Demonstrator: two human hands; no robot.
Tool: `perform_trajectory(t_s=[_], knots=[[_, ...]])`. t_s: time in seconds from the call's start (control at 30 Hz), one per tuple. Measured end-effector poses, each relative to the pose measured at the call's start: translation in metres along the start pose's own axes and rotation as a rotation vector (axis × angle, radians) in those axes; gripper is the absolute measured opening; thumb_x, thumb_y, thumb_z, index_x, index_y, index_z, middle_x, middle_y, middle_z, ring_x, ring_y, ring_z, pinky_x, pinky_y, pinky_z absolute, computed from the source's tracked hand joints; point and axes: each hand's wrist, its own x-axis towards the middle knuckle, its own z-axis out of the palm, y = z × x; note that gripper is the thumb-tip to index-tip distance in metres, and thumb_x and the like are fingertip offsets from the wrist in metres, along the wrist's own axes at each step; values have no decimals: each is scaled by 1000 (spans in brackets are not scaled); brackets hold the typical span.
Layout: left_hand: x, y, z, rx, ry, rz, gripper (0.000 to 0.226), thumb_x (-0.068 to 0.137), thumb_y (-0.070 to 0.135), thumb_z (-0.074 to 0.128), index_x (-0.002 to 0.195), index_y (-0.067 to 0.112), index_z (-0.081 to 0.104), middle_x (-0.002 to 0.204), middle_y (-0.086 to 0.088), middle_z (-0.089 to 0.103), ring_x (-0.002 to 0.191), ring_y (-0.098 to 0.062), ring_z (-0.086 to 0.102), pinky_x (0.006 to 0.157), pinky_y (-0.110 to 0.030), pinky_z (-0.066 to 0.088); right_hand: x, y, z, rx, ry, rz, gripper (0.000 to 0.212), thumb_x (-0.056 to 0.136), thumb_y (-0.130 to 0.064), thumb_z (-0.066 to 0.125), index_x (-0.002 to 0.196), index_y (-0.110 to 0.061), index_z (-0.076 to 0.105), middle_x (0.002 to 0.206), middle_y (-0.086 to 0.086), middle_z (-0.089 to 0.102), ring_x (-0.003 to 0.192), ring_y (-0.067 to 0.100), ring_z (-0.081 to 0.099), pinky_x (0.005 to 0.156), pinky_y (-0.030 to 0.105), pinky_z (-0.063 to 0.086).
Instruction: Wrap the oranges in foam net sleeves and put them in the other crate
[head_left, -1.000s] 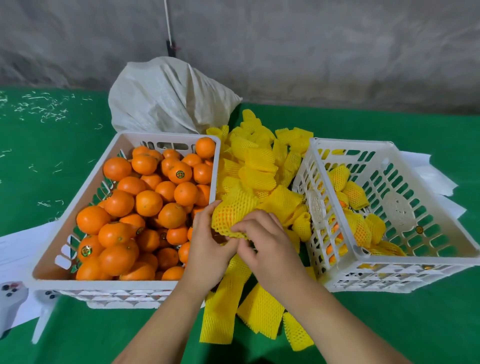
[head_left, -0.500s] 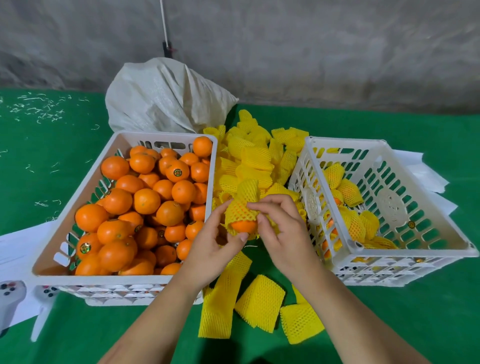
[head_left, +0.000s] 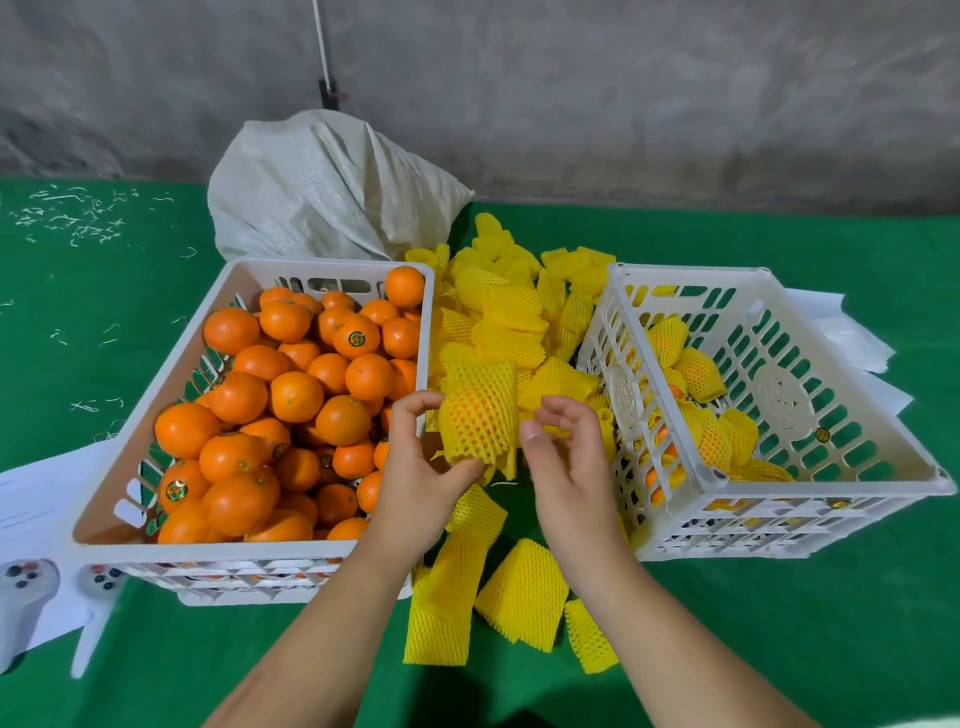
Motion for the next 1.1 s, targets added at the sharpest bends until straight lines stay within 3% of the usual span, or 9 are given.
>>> perform_trajectory(t_s=[0.1, 0.23, 0.47, 0.6, 0.7, 0.83, 0.93, 1.03, 1.1], knots=[[-3, -1, 4, 215, -58, 95, 77, 73, 18, 85, 129, 48, 43, 137, 2, 50, 121, -24, 61, 90, -32, 53, 8, 2, 14, 190, -150, 314, 111, 59, -82, 75, 153, -42, 31, 148, -17, 51, 136, 11, 51, 105, 39, 52], [-7, 2, 3, 421, -61, 231, 97, 75, 6, 87, 132, 62, 33, 141, 28, 26, 138, 3, 34, 105, -12, 38, 14, 12, 28, 223, -123, 335, 127, 51, -70, 89, 157, -41, 26, 155, -9, 46, 142, 22, 46, 113, 54, 44], [-3, 7, -4, 240, -38, 105, 77, 90, 34, 80, 141, 61, 30, 139, 7, 36, 105, -11, 61, 89, -25, 56, 37, 12, -14, 316, 19, 256, 65, 64, -50, 85, 117, -56, 48, 127, -7, 60, 111, 21, 69, 85, 44, 62], [6, 2, -35, -98, 229, -174, 47, 95, 37, 73, 130, 58, 49, 113, 26, 63, 98, -2, 68, 88, -32, 56, 72, -12, -109, 58, 286, 92, 39, 76, -53, 69, 112, -52, 55, 119, -2, 61, 99, 26, 72, 71, 37, 63], [29, -7, -71, 169, 316, -389, 36, 92, 49, 69, 125, 51, 56, 120, 14, 67, 104, -12, 67, 80, -32, 52, 99, -6, -178, -137, 398, 236, 33, 86, -50, 57, 115, -34, 59, 122, 8, 60, 89, 30, 72, 62, 33, 61], [56, -35, -108, 643, -63, -628, 36, 106, 21, 61, 142, 20, 55, 138, -12, 62, 117, -28, 61, 96, -42, 51, 131, 40, -207, -728, 179, 628, 26, 102, -37, 51, 92, -14, 60, 105, 15, 61, 85, 31, 63, 84, 45, 58], [52, -44, -104, 977, -496, -833, 55, 107, 27, 61, 155, 14, 39, 155, -16, 47, 136, -33, 52, 114, -46, 43, 146, 61, -195, -879, 118, 735, 37, 105, -31, 45, 118, 0, 62, 120, 25, 63, 116, 42, 61, 100, 44, 51], [49, -42, -94, 1155, -561, -882, 75, 112, 38, 44, 166, 15, -2, 173, -16, 8, 155, -39, 26, 121, -46, 31, 143, 63, -189, -1054, 134, 738, 49, 103, -32, 40, 147, -8, 45, 145, 24, 51, 130, 42, 50, 108, 48, 43], [52, -38, -93, 1219, -622, -866, 80, 107, 43, 55, 163, 13, 7, 167, -15, 20, 149, -37, 36, 112, -43, 40, 135, 58, -188, -1076, 226, 588, 54, 103, -30, 37, 155, -18, 36, 153, 20, 45, 136, 41, 44, 108, 49, 38]])
